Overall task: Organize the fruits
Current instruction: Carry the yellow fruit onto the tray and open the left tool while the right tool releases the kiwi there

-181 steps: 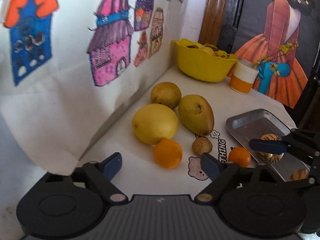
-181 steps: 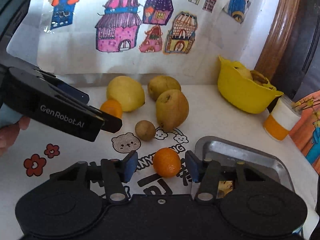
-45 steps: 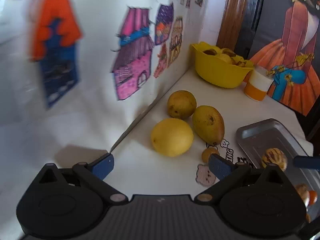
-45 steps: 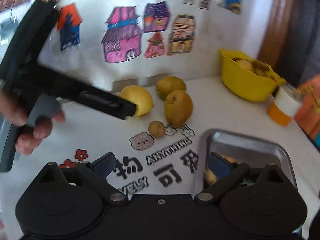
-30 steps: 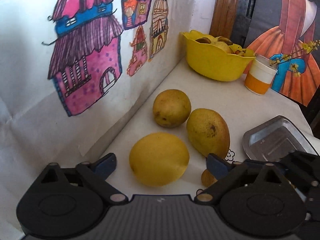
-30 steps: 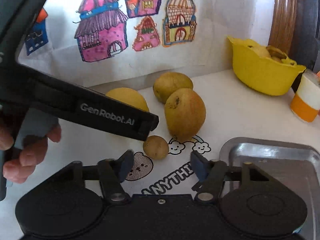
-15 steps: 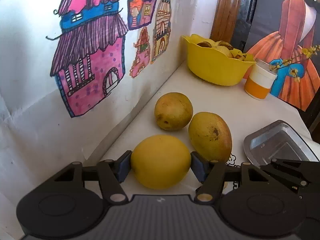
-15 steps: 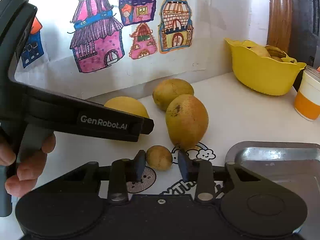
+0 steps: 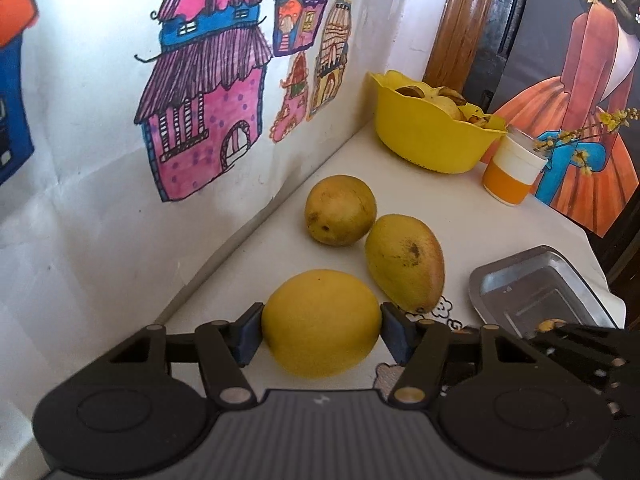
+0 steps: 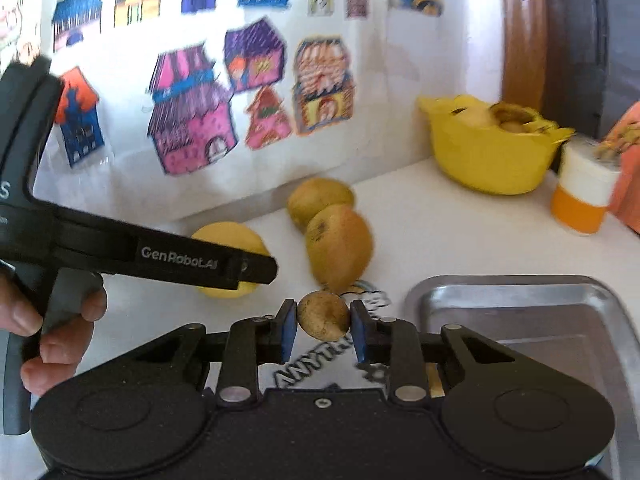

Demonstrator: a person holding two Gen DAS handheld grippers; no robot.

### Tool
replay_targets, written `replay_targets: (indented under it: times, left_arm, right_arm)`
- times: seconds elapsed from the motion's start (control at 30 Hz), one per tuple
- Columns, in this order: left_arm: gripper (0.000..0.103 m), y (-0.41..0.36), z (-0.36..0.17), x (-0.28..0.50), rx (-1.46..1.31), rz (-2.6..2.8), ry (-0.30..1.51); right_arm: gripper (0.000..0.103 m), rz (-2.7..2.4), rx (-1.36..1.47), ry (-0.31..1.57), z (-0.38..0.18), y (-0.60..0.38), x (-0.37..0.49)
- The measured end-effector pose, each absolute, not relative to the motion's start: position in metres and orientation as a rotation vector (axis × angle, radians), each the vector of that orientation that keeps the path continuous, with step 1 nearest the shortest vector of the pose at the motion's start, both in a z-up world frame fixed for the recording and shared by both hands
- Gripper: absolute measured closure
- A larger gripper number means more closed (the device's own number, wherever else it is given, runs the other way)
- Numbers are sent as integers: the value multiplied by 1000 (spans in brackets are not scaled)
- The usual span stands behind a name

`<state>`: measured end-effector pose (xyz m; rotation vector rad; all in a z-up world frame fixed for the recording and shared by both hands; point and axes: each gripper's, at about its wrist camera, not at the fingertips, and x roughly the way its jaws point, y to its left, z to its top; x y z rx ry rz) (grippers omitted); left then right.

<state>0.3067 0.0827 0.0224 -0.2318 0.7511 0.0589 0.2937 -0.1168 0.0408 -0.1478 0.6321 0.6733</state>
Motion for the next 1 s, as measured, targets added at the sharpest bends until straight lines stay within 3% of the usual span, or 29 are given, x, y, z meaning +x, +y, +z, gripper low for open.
replay_targets:
  times: [0.33, 1.0]
  left_arm:
    - [38, 42, 45, 307, -244, 10, 726]
    - [38, -69, 51, 341, -174, -117, 725]
  right_arm:
    - [73, 536, -65, 591, 68, -198, 297]
    - [73, 384, -1, 625, 30, -287, 291]
